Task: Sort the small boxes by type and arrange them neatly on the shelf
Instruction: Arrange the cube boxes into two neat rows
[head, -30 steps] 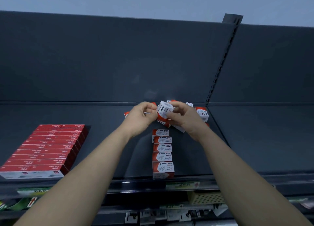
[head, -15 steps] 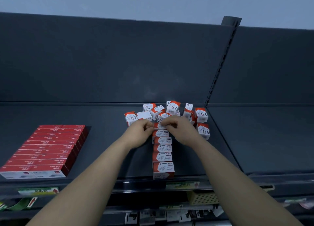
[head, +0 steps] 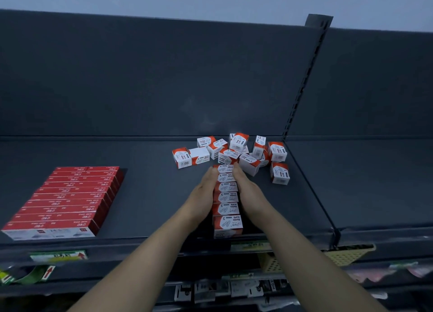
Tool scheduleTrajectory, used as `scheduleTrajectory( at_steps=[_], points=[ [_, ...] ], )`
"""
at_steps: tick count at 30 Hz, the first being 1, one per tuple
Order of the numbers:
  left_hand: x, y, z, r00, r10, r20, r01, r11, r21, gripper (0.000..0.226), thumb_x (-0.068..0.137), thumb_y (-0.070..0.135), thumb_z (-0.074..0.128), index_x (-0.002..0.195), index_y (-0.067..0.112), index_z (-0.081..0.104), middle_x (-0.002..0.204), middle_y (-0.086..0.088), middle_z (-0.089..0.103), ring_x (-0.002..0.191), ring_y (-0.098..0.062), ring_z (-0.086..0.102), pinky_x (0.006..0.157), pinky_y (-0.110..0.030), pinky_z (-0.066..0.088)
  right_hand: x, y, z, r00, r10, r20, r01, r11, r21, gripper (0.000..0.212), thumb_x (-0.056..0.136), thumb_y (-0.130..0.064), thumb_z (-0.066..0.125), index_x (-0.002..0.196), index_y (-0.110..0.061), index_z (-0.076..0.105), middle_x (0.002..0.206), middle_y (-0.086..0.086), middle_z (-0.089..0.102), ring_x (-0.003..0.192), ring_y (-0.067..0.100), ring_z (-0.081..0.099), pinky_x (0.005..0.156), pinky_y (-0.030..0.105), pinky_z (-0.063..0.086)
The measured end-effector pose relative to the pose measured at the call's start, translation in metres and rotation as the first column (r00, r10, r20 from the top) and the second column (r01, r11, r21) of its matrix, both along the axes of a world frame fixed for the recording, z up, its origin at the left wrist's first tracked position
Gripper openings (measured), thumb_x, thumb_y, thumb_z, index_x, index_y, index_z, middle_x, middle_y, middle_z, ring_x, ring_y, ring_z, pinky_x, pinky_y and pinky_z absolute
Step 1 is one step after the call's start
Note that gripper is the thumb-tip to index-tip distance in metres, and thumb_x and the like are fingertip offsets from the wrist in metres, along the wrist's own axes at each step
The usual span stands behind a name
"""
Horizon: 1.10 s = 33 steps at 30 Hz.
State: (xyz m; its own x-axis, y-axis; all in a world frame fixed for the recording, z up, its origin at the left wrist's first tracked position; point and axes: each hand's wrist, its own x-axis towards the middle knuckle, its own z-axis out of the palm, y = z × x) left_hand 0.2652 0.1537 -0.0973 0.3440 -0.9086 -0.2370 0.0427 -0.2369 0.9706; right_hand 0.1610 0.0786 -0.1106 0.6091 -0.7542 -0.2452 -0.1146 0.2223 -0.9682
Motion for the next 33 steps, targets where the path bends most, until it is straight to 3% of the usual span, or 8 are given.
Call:
scheduleTrajectory(
  at_steps=[4, 7, 12, 15, 20, 24, 28, 33],
  points=[
    [0.001, 0.005, -0.004, 1.000, -0.007, 0.011, 0.007, 0.999, -0.039, 0.042, 0.097, 0.056, 0.030, 0.115, 0.032, 0.059, 0.108, 0.005, 0.068, 0.100, -0.010, 0.065, 0.092, -0.032, 0.049, -0.004, 0.001, -0.003, 0.999, -0.042, -0.005, 0.042, 0.999, -0.003, 0.049, 0.095, -0.058, 0.040, 0.131, -0.029, 0.056, 0.116, -0.004, 0.069, 0.107, 0.013, 0.066, 0.099, 0.037, 0.048],
    [-0.002, 0.010, -0.005, 0.998, -0.057, 0.038, 0.060, 0.996, -0.070, 0.035, 0.100, 0.049, 0.029, 0.124, 0.036, 0.051, 0.111, 0.011, 0.065, 0.100, -0.005, 0.063, 0.084, -0.021, 0.049, -0.005, 0.011, -0.003, 1.000, -0.014, 0.019, 0.015, 0.999, -0.030, 0.041, 0.100, -0.047, 0.036, 0.138, -0.036, 0.046, 0.120, -0.007, 0.066, 0.106, 0.008, 0.065, 0.088, 0.026, 0.050],
    [0.007, 0.010, -0.003, 0.980, -0.075, 0.183, 0.086, 0.995, -0.051, 0.027, 0.100, 0.035, 0.042, 0.125, 0.033, 0.049, 0.120, 0.009, 0.063, 0.106, -0.008, 0.062, 0.095, -0.033, 0.049, -0.013, 0.016, 0.008, 0.997, 0.003, -0.072, -0.019, 0.973, -0.228, 0.035, 0.103, -0.036, 0.034, 0.136, -0.040, 0.044, 0.130, -0.013, 0.057, 0.112, 0.000, 0.057, 0.097, 0.026, 0.045],
    [0.015, 0.008, 0.011, 0.939, -0.024, 0.342, 0.053, 0.996, -0.076, 0.019, 0.099, 0.022, 0.046, 0.117, 0.024, 0.053, 0.115, 0.011, 0.060, 0.098, -0.004, 0.058, 0.083, -0.022, 0.046, -0.031, 0.007, 0.019, 0.967, -0.164, -0.197, 0.060, 0.892, -0.448, 0.034, 0.102, -0.024, 0.039, 0.133, -0.031, 0.048, 0.126, -0.015, 0.050, 0.113, 0.000, 0.049, 0.097, 0.023, 0.039],
    [0.018, -0.028, 0.024, 0.635, 0.022, 0.772, 0.066, 0.994, -0.082, 0.040, 0.096, 0.025, 0.048, 0.136, 0.020, 0.046, 0.127, -0.001, 0.055, 0.114, -0.018, 0.050, 0.096, -0.034, 0.044, -0.076, -0.038, 0.016, 0.797, -0.471, -0.380, 0.036, 0.664, -0.747, 0.036, 0.093, -0.011, 0.053, 0.128, -0.017, 0.057, 0.125, 0.005, 0.054, 0.115, 0.023, 0.052, 0.093, 0.027, 0.039],
    [-0.003, -0.076, 0.034, 0.400, -0.137, 0.906, 0.144, 0.986, 0.085, 0.045, 0.095, 0.024, 0.048, 0.140, 0.025, 0.041, 0.142, -0.003, 0.045, 0.131, -0.027, 0.033, 0.104, -0.041, 0.033, -0.102, -0.072, 0.014, 0.707, -0.432, -0.559, -0.070, 0.744, -0.664, 0.049, 0.091, -0.024, 0.061, 0.137, -0.014, 0.046, 0.140, 0.011, 0.042, 0.129, 0.028, 0.040, 0.106, 0.038, 0.036],
    [-0.019, -0.108, 0.037, 0.309, -0.259, 0.915, 0.096, 0.966, 0.241, 0.058, 0.087, 0.008, 0.052, 0.138, 0.032, 0.040, 0.132, -0.011, 0.046, 0.123, -0.032, 0.040, 0.096, -0.039, 0.040, -0.108, -0.093, 0.011, 0.774, -0.281, -0.567, -0.159, 0.781, -0.604, 0.062, 0.083, -0.032, 0.071, 0.138, -0.023, 0.045, 0.139, 0.001, 0.047, 0.130, 0.024, 0.039, 0.108, 0.039, 0.036],
    [-0.021, -0.122, 0.028, 0.145, -0.207, 0.968, 0.094, 0.976, 0.194, 0.047, 0.077, 0.021, 0.070, 0.119, 0.029, 0.051, 0.109, -0.002, 0.061, 0.108, -0.025, 0.046, 0.081, -0.033, 0.039, -0.118, -0.108, 0.001, 0.832, -0.155, -0.533, -0.186, 0.827, -0.531, 0.068, 0.076, -0.037, 0.077, 0.136, -0.027, 0.046, 0.128, -0.005, 0.049, 0.115, 0.013, 0.050, 0.102, 0.036, 0.045]
  ],
)
